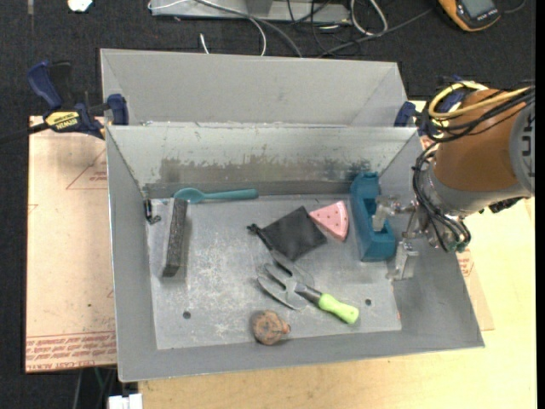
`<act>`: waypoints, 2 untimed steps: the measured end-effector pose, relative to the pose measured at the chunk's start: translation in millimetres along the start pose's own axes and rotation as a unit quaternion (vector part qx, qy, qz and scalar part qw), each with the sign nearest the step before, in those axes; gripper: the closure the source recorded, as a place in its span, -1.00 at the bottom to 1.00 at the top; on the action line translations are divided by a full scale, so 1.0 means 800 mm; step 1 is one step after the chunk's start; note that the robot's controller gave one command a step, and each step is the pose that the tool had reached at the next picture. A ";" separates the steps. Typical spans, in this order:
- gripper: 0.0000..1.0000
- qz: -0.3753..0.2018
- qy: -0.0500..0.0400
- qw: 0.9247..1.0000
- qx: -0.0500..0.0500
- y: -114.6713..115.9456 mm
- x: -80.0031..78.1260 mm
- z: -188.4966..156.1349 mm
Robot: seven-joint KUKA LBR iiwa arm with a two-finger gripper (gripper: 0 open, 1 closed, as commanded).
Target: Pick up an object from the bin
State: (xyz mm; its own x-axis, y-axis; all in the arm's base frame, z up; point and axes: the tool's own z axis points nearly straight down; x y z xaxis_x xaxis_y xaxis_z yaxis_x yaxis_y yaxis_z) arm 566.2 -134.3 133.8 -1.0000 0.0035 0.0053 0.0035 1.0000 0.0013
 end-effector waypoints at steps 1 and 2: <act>-1.00 -0.001 -0.003 1.000 0.000 0.001 -0.002 -0.006; -1.00 -0.031 -0.005 1.000 0.001 0.003 -0.054 0.024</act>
Offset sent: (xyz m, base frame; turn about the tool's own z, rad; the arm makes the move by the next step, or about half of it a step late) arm 0.0547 0.0034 -0.0300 -0.0857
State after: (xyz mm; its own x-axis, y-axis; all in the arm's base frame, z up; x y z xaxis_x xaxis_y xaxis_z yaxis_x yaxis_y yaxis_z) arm 609.1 -131.8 114.1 -0.9983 -0.0579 -0.0042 -0.0579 0.9983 0.0000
